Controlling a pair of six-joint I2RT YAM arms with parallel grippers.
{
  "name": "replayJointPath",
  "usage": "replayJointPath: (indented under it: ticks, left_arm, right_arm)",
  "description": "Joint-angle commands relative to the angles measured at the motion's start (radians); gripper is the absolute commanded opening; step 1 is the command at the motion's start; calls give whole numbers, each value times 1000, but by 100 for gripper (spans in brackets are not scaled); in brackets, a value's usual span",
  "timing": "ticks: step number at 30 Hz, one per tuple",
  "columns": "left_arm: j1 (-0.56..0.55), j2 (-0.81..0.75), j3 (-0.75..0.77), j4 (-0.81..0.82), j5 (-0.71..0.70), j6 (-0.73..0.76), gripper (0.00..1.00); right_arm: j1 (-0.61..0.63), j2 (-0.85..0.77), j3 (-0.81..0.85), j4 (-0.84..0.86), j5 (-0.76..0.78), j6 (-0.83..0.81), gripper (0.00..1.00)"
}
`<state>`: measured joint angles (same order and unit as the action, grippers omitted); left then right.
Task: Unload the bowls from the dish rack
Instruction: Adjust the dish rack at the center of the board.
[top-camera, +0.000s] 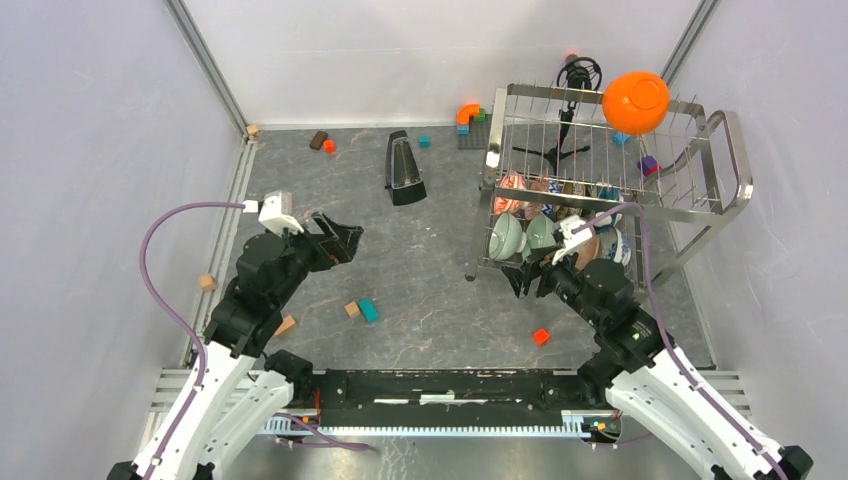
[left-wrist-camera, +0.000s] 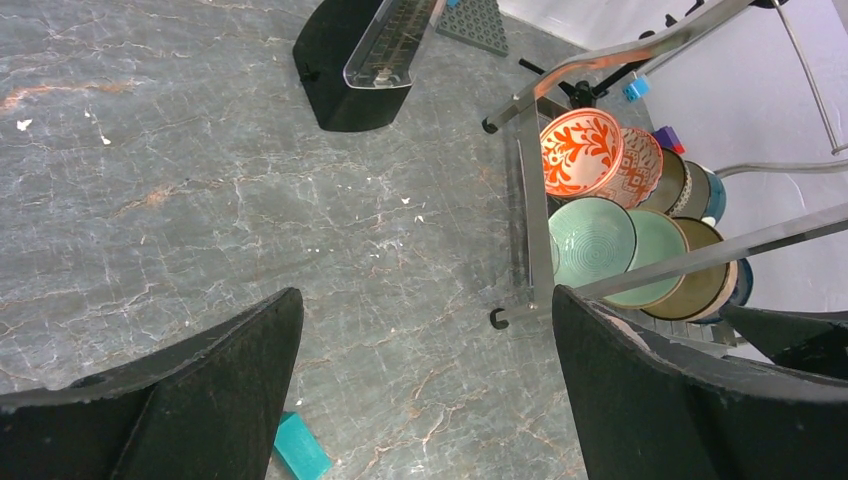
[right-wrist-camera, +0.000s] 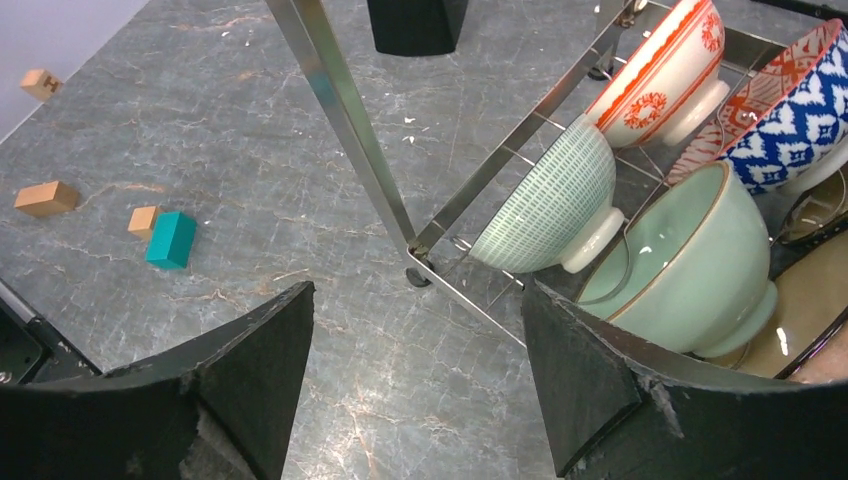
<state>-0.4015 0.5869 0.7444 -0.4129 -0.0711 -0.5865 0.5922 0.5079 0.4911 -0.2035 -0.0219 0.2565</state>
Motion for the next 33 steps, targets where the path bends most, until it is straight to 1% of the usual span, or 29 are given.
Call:
replayJointPath:
  ticks: [1,5,7,8,10,13,15,16,18,21,25,27,29,31,33]
  left_arm:
    - [-3,3,-4,24,9,36,100]
    - [-3,11,-8,32,29,27,100]
    - [-2,21,-6,42,65,35,100]
    - [-3,27,-4,54,107,43,100]
    - [-4,41,-6,81,165,50,100]
    - [-17,47,-18,132,213,48,100]
    - [-42,51,-12,160,229,43,100]
    - [-59,53,-6,176,227,40,100]
    - [-106,68,20,207,213,33,100]
    - [-223,129,95,245,171,52,100]
    - [-458,243,172,288,0,191,100]
    - [-578,283,155,382,-100,289,100]
    - [-630,310,108,523,-142,368,100]
    - [-637,346,58,678,-128,414,100]
    - [-638,407,55,758,-126,440,100]
  right_arm:
    - [68,9,24,0,207,46,79]
    - [123,10,54,-77,373,41,77]
    - [130,-3,60,-115,420,29,77]
    - [130,-12,56,-129,429,20,77]
    - [129,-34,39,-138,394,-1,80]
    - [130,-81,-13,-96,220,-35,83]
    - [130,-107,-31,-79,129,-44,84]
    - [129,-117,-32,-78,110,-47,84]
    - [129,-142,-35,-76,77,-61,86]
    - [130,-175,-41,-72,61,-66,88]
    - [130,-204,-60,-60,26,-58,89]
    - [129,-220,-71,-59,25,-53,89]
    - [129,-236,-79,-62,-2,-53,89]
    - [129,-251,-87,-70,-5,-53,90]
    - [130,-264,-94,-74,-7,-49,90]
